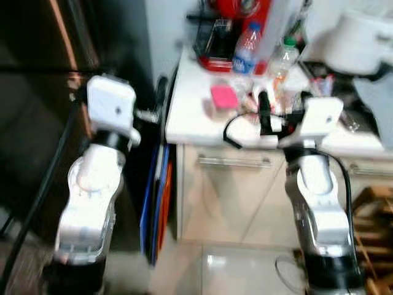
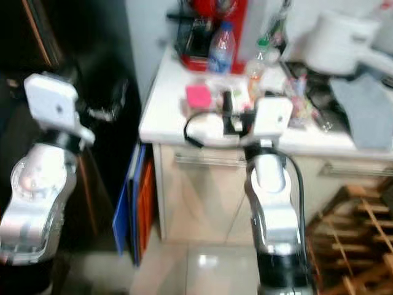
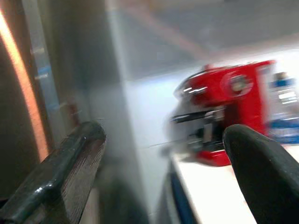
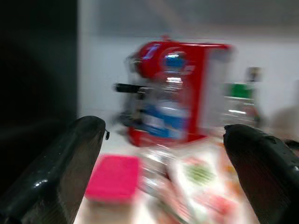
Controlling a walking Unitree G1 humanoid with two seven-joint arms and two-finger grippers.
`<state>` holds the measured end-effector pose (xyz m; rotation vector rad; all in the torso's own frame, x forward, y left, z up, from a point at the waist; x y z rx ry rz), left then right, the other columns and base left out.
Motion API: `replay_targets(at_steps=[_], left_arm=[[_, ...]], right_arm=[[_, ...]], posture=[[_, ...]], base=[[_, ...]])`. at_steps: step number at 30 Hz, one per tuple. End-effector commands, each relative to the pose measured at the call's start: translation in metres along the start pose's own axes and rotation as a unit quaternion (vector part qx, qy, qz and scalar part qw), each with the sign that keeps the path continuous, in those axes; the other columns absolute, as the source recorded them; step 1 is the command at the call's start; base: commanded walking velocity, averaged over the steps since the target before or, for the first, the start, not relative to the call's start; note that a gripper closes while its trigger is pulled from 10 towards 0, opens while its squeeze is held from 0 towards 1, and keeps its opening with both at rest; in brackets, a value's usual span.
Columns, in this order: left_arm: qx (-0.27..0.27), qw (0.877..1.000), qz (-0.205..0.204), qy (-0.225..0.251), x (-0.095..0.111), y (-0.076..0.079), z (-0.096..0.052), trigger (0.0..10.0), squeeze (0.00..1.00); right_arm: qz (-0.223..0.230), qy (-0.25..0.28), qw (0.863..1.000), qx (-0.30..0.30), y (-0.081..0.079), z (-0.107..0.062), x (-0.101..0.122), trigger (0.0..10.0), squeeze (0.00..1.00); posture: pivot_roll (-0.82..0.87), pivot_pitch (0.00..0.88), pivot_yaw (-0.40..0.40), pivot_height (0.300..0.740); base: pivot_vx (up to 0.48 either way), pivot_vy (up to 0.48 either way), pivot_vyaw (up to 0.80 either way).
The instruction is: Restocking fridge
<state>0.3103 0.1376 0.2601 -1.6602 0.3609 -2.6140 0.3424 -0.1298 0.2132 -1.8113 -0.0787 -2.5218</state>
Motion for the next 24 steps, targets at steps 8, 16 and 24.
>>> replay_targets(at_steps=[8, 16, 24], left_arm=[[0.007, 0.999, -0.032, -0.007, -0.003, 0.004, 0.003, 10.0, 0.0], [-0.002, 0.999, -0.026, -0.02, -0.008, 0.008, 0.006, 10.0, 0.0], [-0.025, 0.999, -0.024, -0.018, -0.009, 0.013, 0.013, 10.0, 0.0]], right_arm=[[0.045, 0.007, 0.999, 0.001, -0.006, 0.019, 0.005, 10.0, 0.0], [0.112, 0.028, 0.992, 0.041, -0.032, 0.02, 0.03, 10.0, 0.0], [0.081, 0.009, 0.996, 0.03, -0.025, 0.019, 0.014, 10.0, 0.0]], posture=[[0.02, 0.0, -0.024, 0.74], [0.01, 0.0, -0.018, 0.74], [0.0, 0.0, -0.013, 0.74]], base=[[0.408, 0.0, 0.0], [0.0, 0.0, 0.0], [0.0, 0.198, 0.0]])
Point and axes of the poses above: a point about 5 cm out from each wrist's last joint towards the gripper, its own z axis pointing out of the wrist towards the gripper, its own x axis along the axis of the wrist's last joint, y = z × x, the point moved 4 cm from there along z, pointing out of the wrist towards the gripper, and after that the axes turned 3 degrees about -z, right-handed, at the moved point
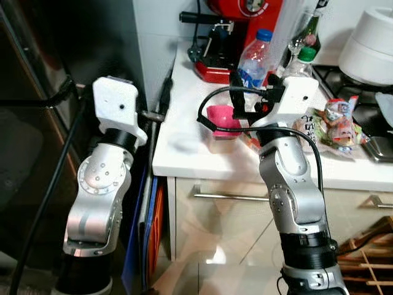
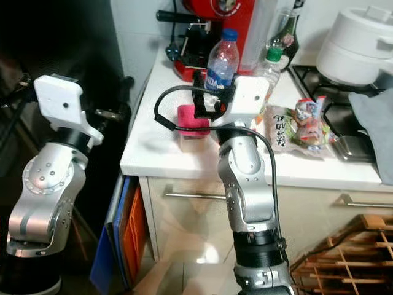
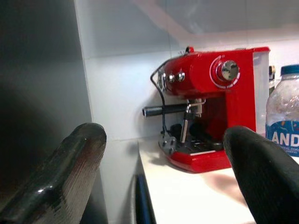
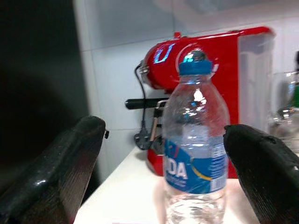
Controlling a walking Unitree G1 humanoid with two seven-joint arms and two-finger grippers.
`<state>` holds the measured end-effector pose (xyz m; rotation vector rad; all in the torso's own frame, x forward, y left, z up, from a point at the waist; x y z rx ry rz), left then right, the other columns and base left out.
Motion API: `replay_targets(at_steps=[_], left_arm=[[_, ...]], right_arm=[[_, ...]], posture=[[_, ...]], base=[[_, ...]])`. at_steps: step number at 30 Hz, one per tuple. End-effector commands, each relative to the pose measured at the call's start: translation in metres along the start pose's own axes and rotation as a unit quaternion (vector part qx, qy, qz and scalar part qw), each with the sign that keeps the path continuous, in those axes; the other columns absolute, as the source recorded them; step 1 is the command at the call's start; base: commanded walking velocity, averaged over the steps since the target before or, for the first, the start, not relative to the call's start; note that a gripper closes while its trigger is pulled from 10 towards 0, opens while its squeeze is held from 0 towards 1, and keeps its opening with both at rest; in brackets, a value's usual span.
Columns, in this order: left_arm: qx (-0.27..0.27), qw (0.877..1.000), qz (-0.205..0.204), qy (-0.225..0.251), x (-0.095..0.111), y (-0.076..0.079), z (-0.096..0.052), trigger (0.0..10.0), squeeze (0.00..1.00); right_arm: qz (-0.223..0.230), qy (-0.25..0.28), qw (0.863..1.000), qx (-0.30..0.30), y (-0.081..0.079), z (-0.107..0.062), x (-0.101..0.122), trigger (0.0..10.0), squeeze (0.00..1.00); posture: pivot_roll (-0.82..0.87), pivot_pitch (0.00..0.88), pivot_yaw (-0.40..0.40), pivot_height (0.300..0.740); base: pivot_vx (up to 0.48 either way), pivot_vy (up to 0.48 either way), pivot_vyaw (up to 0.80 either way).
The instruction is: Restocking fridge
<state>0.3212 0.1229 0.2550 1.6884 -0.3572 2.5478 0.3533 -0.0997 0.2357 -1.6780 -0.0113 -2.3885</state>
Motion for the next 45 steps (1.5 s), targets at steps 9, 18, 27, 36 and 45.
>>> replay_targets(at_steps=[9, 18, 27, 36, 45], left_arm=[[-0.012, 1.0, 0.015, -0.012, -0.005, -0.001, 0.004, 10.0, 0.0], [-0.02, 1.0, 0.02, -0.013, -0.005, -0.001, 0.0, 10.0, 0.0], [-0.034, 0.999, 0.023, -0.008, -0.005, 0.004, 0.002, 10.0, 0.0], [-0.038, 0.999, 0.032, -0.011, -0.007, 0.004, 0.0, 10.0, 0.0], [-0.039, 0.999, 0.034, -0.01, -0.005, 0.006, 0.003, 10.0, 0.0]], right_arm=[[0.077, -0.101, 0.991, -0.032, 0.012, -0.011, -0.04, 10.0, 0.0], [0.041, -0.126, 0.991, -0.013, 0.007, -0.037, -0.035, 10.0, 0.0], [0.035, -0.108, 0.993, 0.025, -0.008, -0.035, -0.021, 10.0, 0.0], [0.038, -0.139, 0.987, 0.071, -0.018, -0.041, -0.018, 10.0, 0.0], [0.041, -0.209, 0.975, 0.057, -0.017, -0.038, -0.036, 10.0, 0.0]], posture=[[0.0, 0.0, -0.007, 0.74], [-0.01, 0.0, -0.006, 0.74], [-0.01, 0.0, -0.004, 0.74], [0.0, 0.0, -0.009, 0.74], [0.0, 0.0, -0.005, 0.74]], base=[[0.0, 0.0, 0.0], [0.0, 0.0, 0.0], [0.0, 0.0, 0.0], [0.0, 0.0, 0.0], [0.0, 0.0, 0.0]])
Point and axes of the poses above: a point about 5 cm out from each wrist's last joint towards the gripper, its own z axis pointing out of the wrist towards the gripper, its own x axis along the axis of the wrist's last joint, y = z × x, the point moved 4 cm from there along z, pointing out of the wrist towards the gripper, and after that the axes turned 3 degrees about -z, right-handed, at the moved point
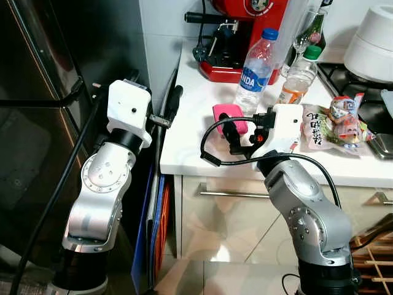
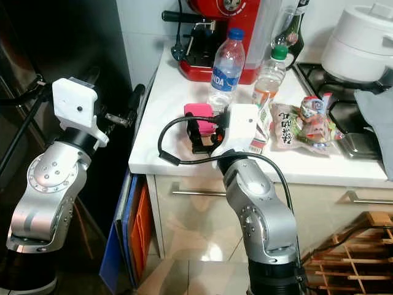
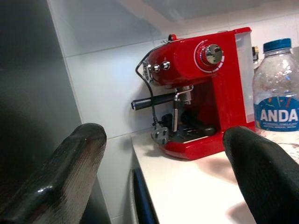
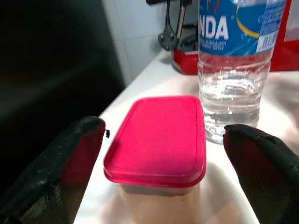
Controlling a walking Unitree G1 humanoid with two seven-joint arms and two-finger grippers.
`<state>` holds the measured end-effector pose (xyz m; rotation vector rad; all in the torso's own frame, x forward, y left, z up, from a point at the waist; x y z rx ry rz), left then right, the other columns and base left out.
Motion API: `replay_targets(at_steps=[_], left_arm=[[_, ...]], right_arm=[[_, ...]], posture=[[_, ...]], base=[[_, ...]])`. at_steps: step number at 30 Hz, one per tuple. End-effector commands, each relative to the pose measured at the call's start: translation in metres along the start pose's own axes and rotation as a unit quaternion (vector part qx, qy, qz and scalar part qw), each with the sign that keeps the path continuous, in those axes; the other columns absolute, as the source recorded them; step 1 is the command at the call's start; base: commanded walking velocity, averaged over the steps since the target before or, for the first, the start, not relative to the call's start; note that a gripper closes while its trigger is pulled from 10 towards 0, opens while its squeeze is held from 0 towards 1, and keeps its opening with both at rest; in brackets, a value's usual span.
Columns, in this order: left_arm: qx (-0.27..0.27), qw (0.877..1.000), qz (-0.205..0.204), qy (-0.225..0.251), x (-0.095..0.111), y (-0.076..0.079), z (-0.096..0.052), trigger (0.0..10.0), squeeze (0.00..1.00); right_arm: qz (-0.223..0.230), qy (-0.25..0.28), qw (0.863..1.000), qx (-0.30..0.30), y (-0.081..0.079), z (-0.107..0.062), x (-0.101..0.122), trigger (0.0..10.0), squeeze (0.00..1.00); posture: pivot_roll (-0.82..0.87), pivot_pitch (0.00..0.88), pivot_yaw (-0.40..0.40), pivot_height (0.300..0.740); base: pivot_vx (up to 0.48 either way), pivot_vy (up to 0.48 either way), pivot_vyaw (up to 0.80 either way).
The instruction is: Restocking fridge
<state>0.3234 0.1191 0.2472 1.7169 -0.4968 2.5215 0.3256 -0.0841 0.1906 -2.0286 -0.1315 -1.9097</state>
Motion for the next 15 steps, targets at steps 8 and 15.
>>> replay_targets(at_steps=[8, 15], left_arm=[[-0.003, 1.0, 0.007, 0.01, 0.005, 0.001, 0.007, 10.0, 0.0], [0.003, 1.0, 0.01, 0.011, 0.005, 0.0, 0.007, 10.0, 0.0]], right_arm=[[-0.006, -0.033, 0.999, 0.014, -0.009, 0.01, -0.002, 10.0, 0.0], [-0.027, -0.072, 0.997, 0.0, -0.004, 0.011, -0.012, 10.0, 0.0]], posture=[[0.0, 0.0, -0.01, 0.74], [0.01, 0.0, -0.02, 0.74]], base=[[0.0, 0.0, 0.0], [0.0, 0.0, 0.0]])
Point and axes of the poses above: a point about 5 cm out from each wrist's last joint towards the gripper, its own z axis pointing out of the wrist towards the gripper, its own x axis along the axis of the wrist's last joint, y = z × x, the point moved 4 cm from there along z, pointing out of the wrist towards the gripper, and after that the axes turned 3 degrees about -z, right-handed, at the moved point
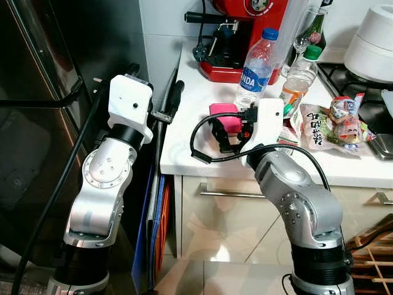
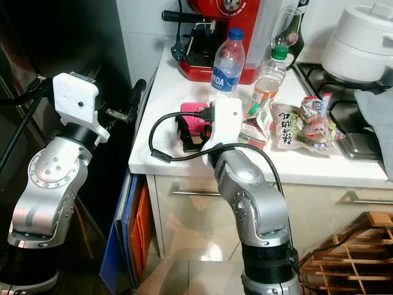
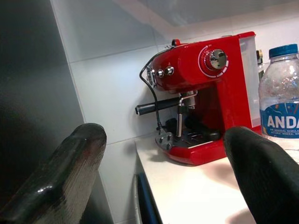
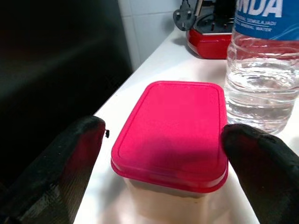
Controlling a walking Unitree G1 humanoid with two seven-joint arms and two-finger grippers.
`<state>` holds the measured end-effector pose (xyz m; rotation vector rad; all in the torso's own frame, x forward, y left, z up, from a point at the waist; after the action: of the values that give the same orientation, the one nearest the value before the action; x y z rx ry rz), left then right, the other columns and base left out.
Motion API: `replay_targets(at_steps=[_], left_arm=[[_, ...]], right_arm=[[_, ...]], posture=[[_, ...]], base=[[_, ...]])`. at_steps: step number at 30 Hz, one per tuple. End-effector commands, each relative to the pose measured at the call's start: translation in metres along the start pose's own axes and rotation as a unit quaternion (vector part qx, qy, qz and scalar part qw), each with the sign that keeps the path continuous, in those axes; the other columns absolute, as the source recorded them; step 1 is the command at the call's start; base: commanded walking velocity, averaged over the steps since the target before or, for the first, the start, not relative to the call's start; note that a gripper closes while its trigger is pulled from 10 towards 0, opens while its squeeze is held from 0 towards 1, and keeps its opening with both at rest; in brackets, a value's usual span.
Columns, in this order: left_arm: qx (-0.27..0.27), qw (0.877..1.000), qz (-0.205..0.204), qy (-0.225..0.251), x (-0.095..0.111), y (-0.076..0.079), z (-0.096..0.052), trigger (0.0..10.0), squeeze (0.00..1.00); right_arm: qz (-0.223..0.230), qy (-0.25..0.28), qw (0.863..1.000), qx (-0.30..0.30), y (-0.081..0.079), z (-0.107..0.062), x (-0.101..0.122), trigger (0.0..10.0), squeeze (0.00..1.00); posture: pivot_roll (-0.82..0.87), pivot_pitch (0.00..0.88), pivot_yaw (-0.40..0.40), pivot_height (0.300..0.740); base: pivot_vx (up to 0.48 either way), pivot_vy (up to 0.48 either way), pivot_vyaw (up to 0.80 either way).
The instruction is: Restocking fridge
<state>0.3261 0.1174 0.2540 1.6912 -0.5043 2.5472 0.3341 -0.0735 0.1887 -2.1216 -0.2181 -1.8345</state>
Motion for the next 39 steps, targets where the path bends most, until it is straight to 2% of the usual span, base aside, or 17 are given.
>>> replay_targets(at_steps=[1, 7, 12, 17, 21, 24, 29, 30, 34, 39], left_arm=[[0.003, 1.0, 0.003, 0.001, 0.0, 0.0, 0.001, 10.0, 0.0], [0.003, 1.0, 0.002, -0.001, -0.002, 0.002, 0.003, 10.0, 0.0], [0.006, 1.0, 0.0, -0.002, -0.003, 0.001, 0.004, 10.0, 0.0], [0.009, 1.0, -0.003, -0.003, -0.004, 0.001, 0.004, 10.0, 0.0], [0.009, 1.0, -0.004, -0.004, -0.005, 0.002, 0.005, 10.0, 0.0], [0.007, 1.0, -0.007, -0.005, -0.007, 0.004, 0.006, 10.0, 0.0], [0.007, 1.0, -0.006, -0.006, -0.008, 0.004, 0.007, 10.0, 0.0], [0.01, 1.0, -0.006, -0.007, -0.008, 0.004, 0.007, 10.0, 0.0], [0.011, 1.0, -0.005, -0.008, -0.01, 0.003, 0.007, 10.0, 0.0], [0.01, 1.0, 0.0, -0.012, -0.011, 0.001, 0.006, 10.0, 0.0]], right_arm=[[-0.014, -0.035, 0.999, -0.016, 0.005, 0.0, -0.013, 10.0, 0.0], [-0.029, -0.05, 0.998, -0.027, 0.011, 0.003, -0.019, 10.0, 0.0], [-0.085, -0.066, 0.993, -0.055, 0.027, 0.007, -0.027, 10.0, 0.0], [-0.124, -0.051, 0.989, -0.069, 0.038, 0.013, -0.02, 10.0, 0.0], [-0.126, -0.041, 0.989, -0.066, 0.037, 0.018, -0.02, 10.0, 0.0], [-0.127, -0.019, 0.99, -0.059, 0.033, 0.029, -0.026, 10.0, 0.0], [-0.128, -0.012, 0.99, -0.061, 0.035, 0.038, -0.03, 10.0, 0.0], [-0.129, -0.013, 0.99, -0.059, 0.036, 0.042, -0.036, 0.0, 0.0], [-0.124, -0.012, 0.991, -0.053, 0.037, 0.047, -0.044, 0.0, 0.0], [-0.123, 0.019, 0.992, -0.021, 0.019, 0.051, -0.036, 0.0, 0.0]], posture=[[0.01, 0.0, -0.021, 0.74], [0.01, 0.0, -0.023, 0.74], [0.01, 0.0, -0.025, 0.74], [0.01, 0.0, -0.025, 0.74], [0.01, 0.0, -0.022, 0.74], [0.0, 0.0, -0.018, 0.74], [0.01, 0.0, -0.023, 0.74], [0.01, 0.0, -0.025, 0.74], [0.02, 0.0, -0.023, 0.74], [0.02, 0.0, -0.02, 0.74]], base=[[0.0, 0.0, 0.0], [0.0, 0.0, 0.0], [0.0, 0.0, 0.0], [0.0, 0.0, 0.0], [0.0, 0.0, 0.0], [0.0, 0.0, 0.0], [0.0, 0.0, 0.0], [0.0, 0.0, 0.0], [0.0, 0.0, 0.0], [0.0, 0.0, 0.0]])
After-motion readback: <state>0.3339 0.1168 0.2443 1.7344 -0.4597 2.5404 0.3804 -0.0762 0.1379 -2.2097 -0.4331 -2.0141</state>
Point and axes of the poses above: a point about 5 cm out from each wrist's last joint towards the gripper, its own z axis pointing out of the wrist towards the gripper, its own x axis along the axis of the wrist's last joint, y = z × x, the point moved 4 cm from there along z, pointing out of the wrist towards the gripper, and after that the axes turned 3 degrees about -z, right-handed, at the moved point
